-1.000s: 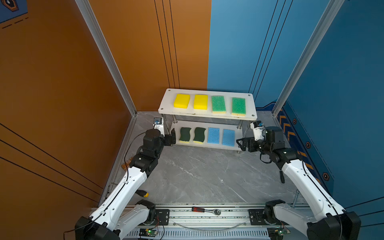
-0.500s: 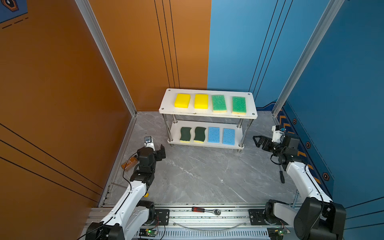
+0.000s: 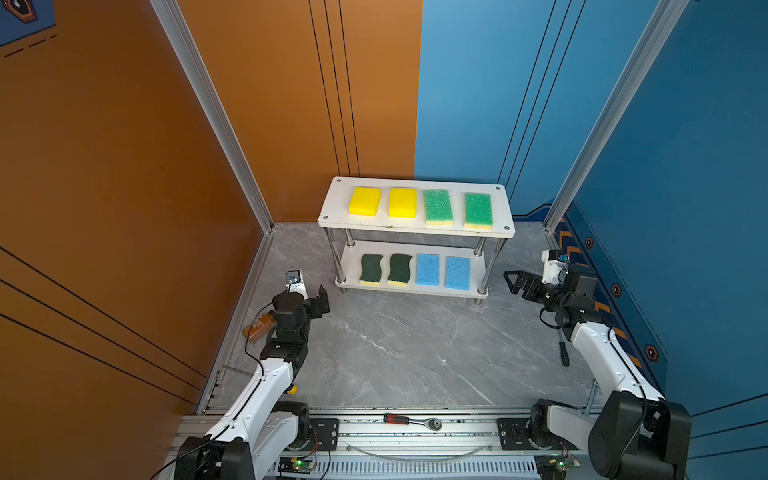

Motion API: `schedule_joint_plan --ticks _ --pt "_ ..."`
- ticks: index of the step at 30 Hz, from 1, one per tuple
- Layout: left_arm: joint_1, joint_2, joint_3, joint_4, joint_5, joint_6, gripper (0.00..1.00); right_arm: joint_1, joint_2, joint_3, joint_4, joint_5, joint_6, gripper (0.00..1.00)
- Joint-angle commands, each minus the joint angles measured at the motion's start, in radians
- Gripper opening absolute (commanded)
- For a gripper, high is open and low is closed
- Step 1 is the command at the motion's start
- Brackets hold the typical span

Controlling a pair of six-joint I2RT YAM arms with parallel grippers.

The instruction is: Place and organize the cleaning sponges onto the shelf

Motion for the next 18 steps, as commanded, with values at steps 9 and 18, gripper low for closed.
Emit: schedule_joint_plan --ticks 9,18 --pt "0.044 0.077 -0.046 0.129 0.074 0.011 0.98 0.009 0.03 -0.019 0.017 0.012 -0.015 1.0" --pt "0.063 0.174 -0.072 0.247 0.092 0.024 0.98 0.011 0.061 -0.047 0.051 0.042 -0.034 1.0"
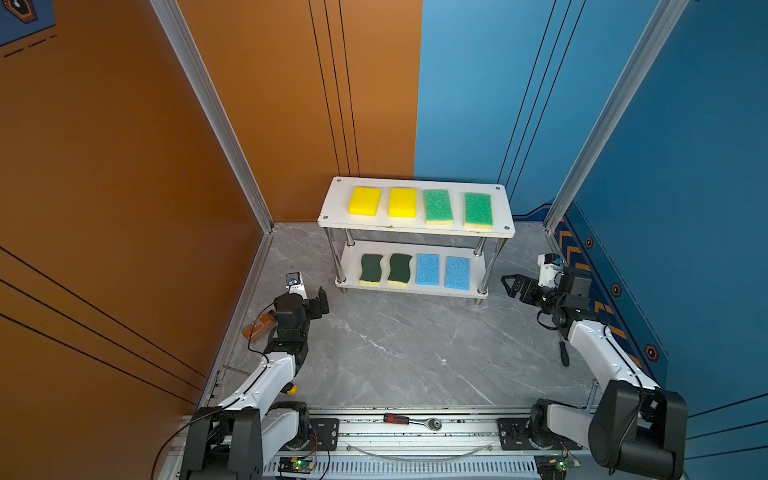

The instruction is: Place and organize the cleaning sponges onto the shelf

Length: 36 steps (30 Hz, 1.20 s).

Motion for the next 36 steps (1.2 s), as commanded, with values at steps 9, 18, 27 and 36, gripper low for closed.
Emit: schedule_joint_plan --ticks 9,18,27,36 --pt "0.028 0.111 -0.044 0.205 0.064 0.034 0.98 0.024 0.018 -0.046 0.089 0.083 -0.042 1.0" --pt "0.036 0.226 -0.041 0.334 0.095 0.022 0.98 0.049 0.005 -0.111 0.184 0.16 -0.048 1.0" --pt "0.037 0.322 -0.049 0.466 0.101 0.047 0.98 0.056 0.075 -0.247 0.494 0.24 -0.043 1.0" --pt "0.036 0.486 -0.088 0.71 0.087 0.046 0.98 0.073 0.18 -0.278 0.698 0.303 -0.056 1.0"
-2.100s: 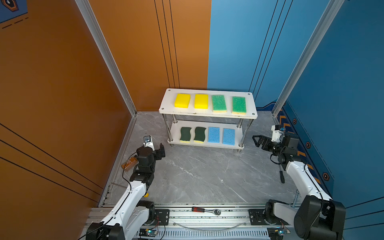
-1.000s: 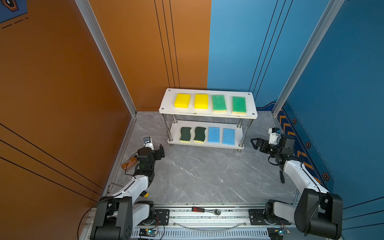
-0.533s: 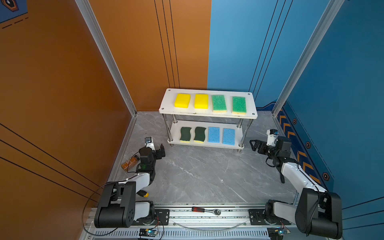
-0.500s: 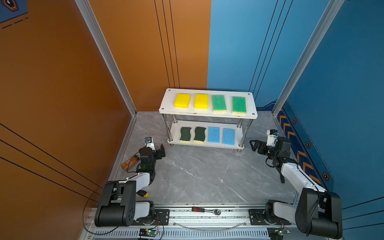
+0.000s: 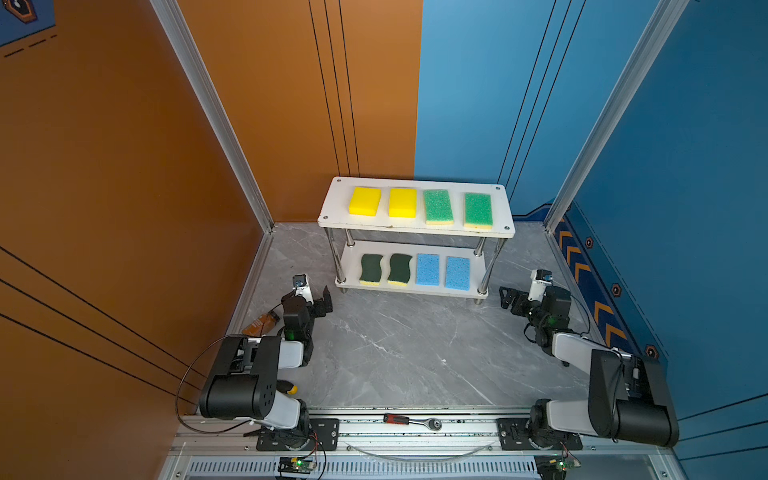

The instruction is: Place and organize the cleaning sponges onto the shelf

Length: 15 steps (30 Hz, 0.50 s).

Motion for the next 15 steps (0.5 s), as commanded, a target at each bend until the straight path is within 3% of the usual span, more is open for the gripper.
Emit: schedule_joint_plan --ticks 1,7,8,13,15 --pt "0.007 0.048 -0.031 0.149 0.004 0.022 0.98 0.012 0.022 -0.011 0.139 0.062 -0.025 1.0" --pt "0.007 0.041 -0.018 0.113 0.025 0.028 0.98 0.025 0.114 0.006 0.24 0.102 -0.03 0.99" --pt "0.007 0.042 -0.015 0.112 0.035 0.031 0.98 0.039 0.113 0.032 0.181 0.1 -0.054 0.99" --pt "-0.02 0.036 -0.024 0.116 0.071 0.072 0.98 0.167 0.126 0.009 0.214 0.27 -0.165 1.0" --pt "-0.025 0.044 -0.012 0.112 0.095 0.092 0.98 0.171 0.141 -0.026 0.285 0.293 -0.162 1.0"
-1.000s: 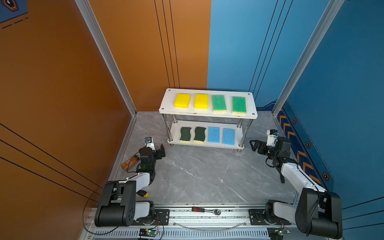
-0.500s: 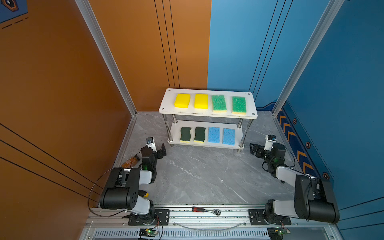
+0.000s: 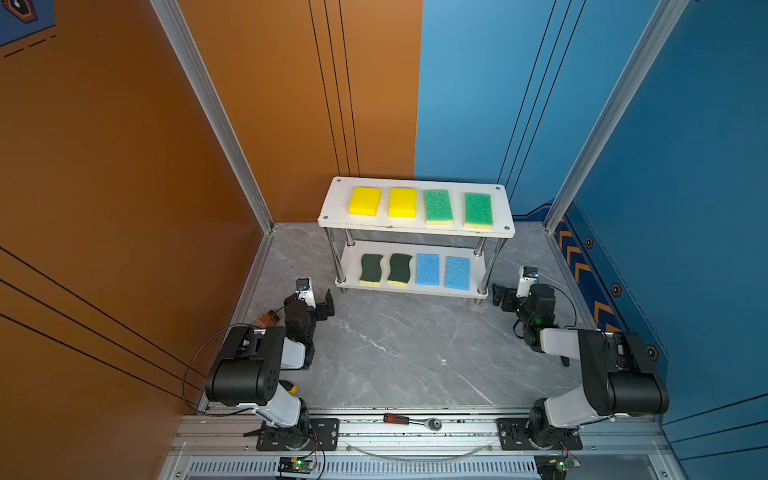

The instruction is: Place and organize the cleaning sponges onto the shelf

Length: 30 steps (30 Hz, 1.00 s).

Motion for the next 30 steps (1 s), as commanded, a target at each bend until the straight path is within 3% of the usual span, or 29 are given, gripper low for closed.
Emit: schedule_joint_plan --ticks 1,2,6,10,25,30 --pt "-0.011 0.0 0.017 0.013 0.065 0.053 0.98 0.001 0.042 -0.055 0.161 0.105 -0.037 1.0" --pt "-0.012 -0.003 0.022 -0.003 0.082 0.062 0.98 -0.008 0.055 -0.068 0.224 0.099 -0.021 1.0" --pt "-0.011 -0.002 0.033 -0.026 0.062 0.056 0.98 0.026 0.044 -0.059 0.182 0.195 -0.036 1.0" --pt "0.009 -0.003 0.058 -0.074 -0.04 -0.01 0.98 0.03 0.042 -0.058 0.179 0.201 -0.038 1.0" --pt "0.031 -0.006 0.074 -0.112 0.001 -0.025 0.98 0.033 0.043 -0.058 0.181 0.207 -0.043 1.0" --pt "0.009 -0.006 0.087 -0.13 -0.063 -0.018 0.98 0.033 0.044 -0.058 0.18 0.207 -0.042 1.0"
